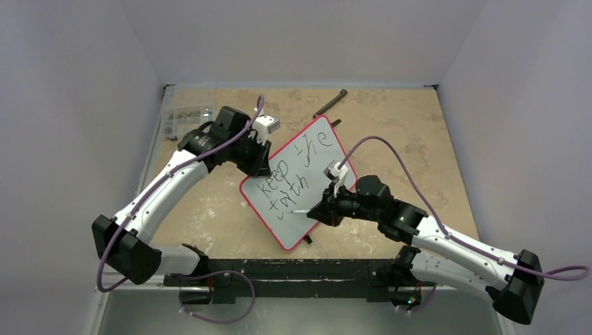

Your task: Write a sentence on the whiteboard

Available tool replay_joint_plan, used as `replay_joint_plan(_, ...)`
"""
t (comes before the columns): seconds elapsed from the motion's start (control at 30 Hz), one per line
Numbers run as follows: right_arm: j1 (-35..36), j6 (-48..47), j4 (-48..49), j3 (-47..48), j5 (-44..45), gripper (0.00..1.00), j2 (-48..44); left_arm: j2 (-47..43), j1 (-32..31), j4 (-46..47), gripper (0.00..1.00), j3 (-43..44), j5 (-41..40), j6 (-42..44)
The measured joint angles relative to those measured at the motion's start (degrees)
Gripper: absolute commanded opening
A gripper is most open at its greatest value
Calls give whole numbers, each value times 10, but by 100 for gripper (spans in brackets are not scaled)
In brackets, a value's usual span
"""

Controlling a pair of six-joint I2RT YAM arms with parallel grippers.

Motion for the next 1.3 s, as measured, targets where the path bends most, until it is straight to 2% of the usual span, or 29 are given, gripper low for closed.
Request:
replay_joint_plan(0.9, 41, 15, 31, -45, 6, 0, 19, -3, 24, 3, 0, -1, -45, -2)
replay_joint_plan(1.3, 44, 19, 65, -44, 94, 0, 80, -3, 24, 3, 0, -4, -50, -2)
